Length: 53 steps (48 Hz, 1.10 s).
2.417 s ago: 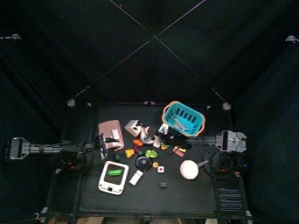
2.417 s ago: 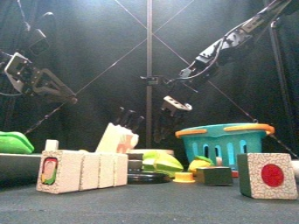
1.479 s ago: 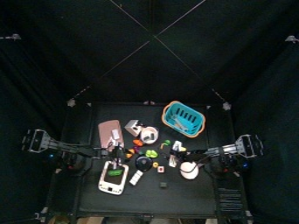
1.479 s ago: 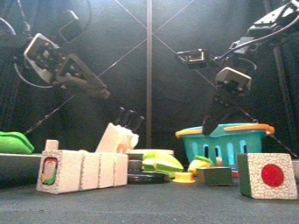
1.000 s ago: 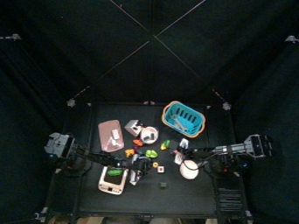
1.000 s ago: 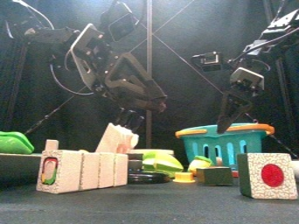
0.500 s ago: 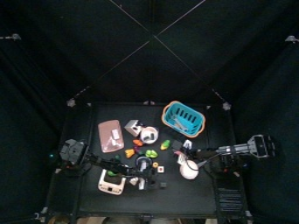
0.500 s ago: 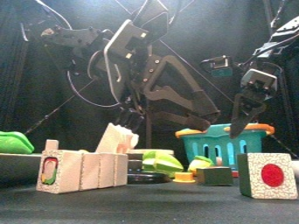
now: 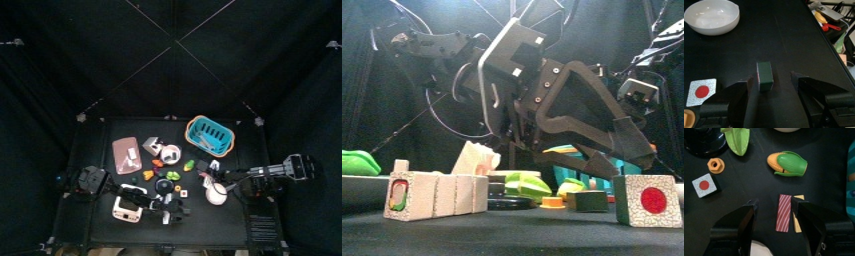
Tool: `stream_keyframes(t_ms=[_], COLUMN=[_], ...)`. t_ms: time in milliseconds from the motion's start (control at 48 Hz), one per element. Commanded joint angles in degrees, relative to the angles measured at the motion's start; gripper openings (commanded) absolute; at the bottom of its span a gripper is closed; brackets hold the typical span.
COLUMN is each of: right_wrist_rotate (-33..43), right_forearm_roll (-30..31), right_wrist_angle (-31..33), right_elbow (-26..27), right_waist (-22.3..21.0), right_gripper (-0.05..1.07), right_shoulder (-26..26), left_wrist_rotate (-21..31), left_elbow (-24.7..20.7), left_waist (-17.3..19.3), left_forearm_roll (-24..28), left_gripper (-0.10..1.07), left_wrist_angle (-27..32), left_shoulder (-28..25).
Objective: Grab sushi piece
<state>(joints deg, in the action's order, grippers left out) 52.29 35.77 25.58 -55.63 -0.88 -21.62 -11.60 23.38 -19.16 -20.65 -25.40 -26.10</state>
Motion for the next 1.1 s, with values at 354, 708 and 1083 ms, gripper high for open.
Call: stream_keyframes(t_ms=[354, 708, 1083], right_wrist_rotate=[0.00, 0.00, 0.00], right_forearm_roll=[0.26, -0.26, -0.53], right_wrist_angle=[-0.35, -0.35, -2.29], right_elbow=[-0.79, -0.70, -0.79], right_waist=[-0.18, -0.18, -0.18], right_gripper=[0.88, 0.88, 0.88], right_shoulder=[-0.35, -0.18, 1.85], left_wrist_rotate=[-0.26, -0.26, -0.26], left_elbow=[-1.85, -2.02, -1.76], left_waist=[1.49, 2.37, 2.55], left_forearm_roll=[-0.44, -0.53, -0.44], left_gripper=[0.85, 0.69, 0.57], left_wrist_angle=[-0.18, -0.18, -0.09], left_shoulder=[-0.53, -0.53, 0.00])
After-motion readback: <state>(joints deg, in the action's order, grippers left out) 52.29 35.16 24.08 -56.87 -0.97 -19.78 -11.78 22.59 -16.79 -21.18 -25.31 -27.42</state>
